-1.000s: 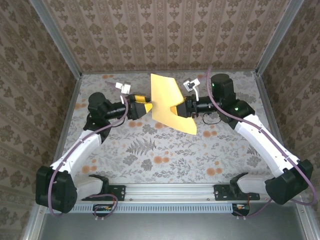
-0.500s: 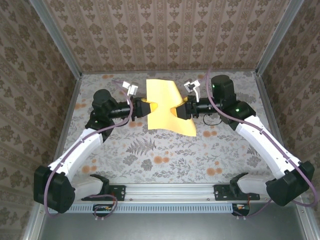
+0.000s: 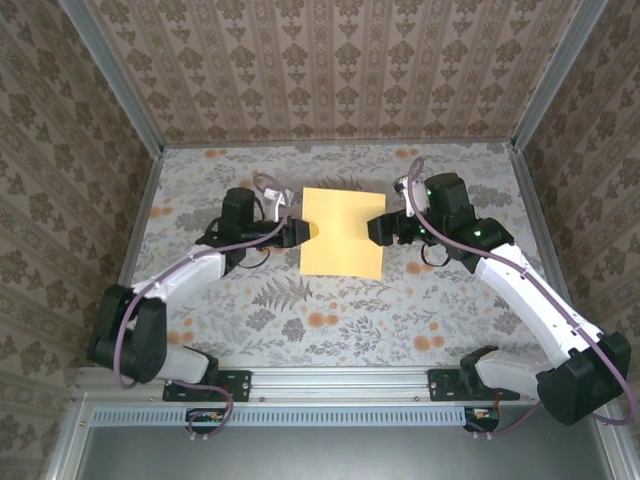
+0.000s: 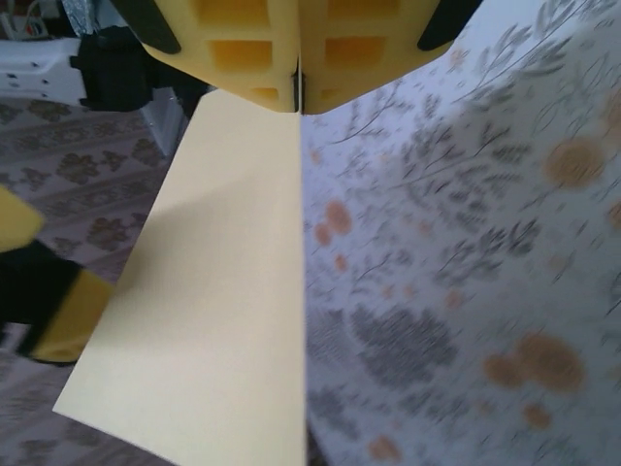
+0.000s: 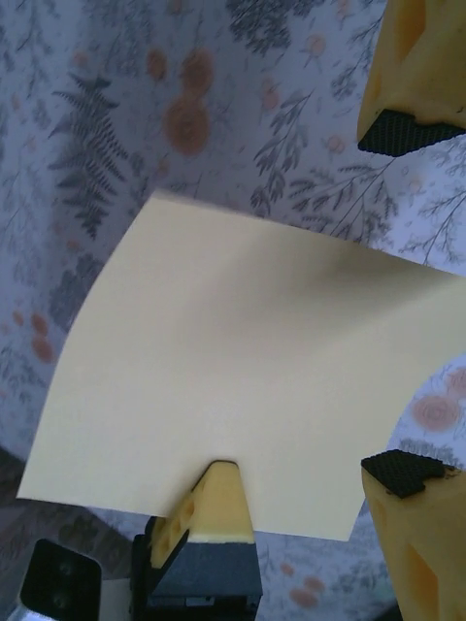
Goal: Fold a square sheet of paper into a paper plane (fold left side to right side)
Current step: Place a square sheet of paper at the center of the table, then first fold in half a square sheet of paper at the center of the table.
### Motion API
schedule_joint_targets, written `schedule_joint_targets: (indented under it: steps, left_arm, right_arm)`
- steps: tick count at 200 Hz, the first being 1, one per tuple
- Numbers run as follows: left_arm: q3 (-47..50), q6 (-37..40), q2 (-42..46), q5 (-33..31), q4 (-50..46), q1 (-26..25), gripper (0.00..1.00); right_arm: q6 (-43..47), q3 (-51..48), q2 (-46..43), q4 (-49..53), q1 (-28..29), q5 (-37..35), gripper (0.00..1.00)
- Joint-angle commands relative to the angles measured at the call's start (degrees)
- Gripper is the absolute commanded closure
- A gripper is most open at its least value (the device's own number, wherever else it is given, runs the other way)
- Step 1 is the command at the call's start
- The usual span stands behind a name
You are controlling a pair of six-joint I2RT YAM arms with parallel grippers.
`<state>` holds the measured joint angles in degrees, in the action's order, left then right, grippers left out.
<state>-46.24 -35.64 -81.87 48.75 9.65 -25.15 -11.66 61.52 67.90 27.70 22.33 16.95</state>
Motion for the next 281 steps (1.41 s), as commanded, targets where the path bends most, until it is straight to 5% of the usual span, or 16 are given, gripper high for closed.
schedule_joint_targets:
  steps: [1, 52, 120, 170, 235, 281]
  left_arm:
    - [1.18, -2.49, -4.71, -2.47, -2.48, -0.68, 0.98]
    - [-0.06, -3.64, -17.21, -5.18, -7.02, -0.65, 1.00]
    - [-1.26, -2.83, -17.58, -7.43, -11.03, -0.61, 0.98]
    - [-1.55, -3.16, -15.48, -6.68, -11.28, -0.67, 0.86]
    - [-6.05, -5.22, -14.53, -3.95, -9.70, -4.99, 0.53]
    - [-9.15, -6.47, -19.68, -3.60, -7.49, -8.22, 0.49]
  right_arm:
    - [-2.16, -1.85, 2.21, 1.97, -0.18, -2.99, 0.19]
    - [-11.10, -6.33, 10.65, -5.86, 0.83, 2.96, 0.46]
    - [-18.21, -4.97, 28.49, -10.03, 3.41, 2.13, 0.84]
    - [-18.44, -3.95, 35.34, -8.07, 3.77, 0.10, 0.88]
    - [-16.84, -5.14, 36.91, -6.52, 4.30, -1.92, 0.88]
    - [-17.60, -7.53, 32.99, -10.82, 4.12, -0.10, 0.88]
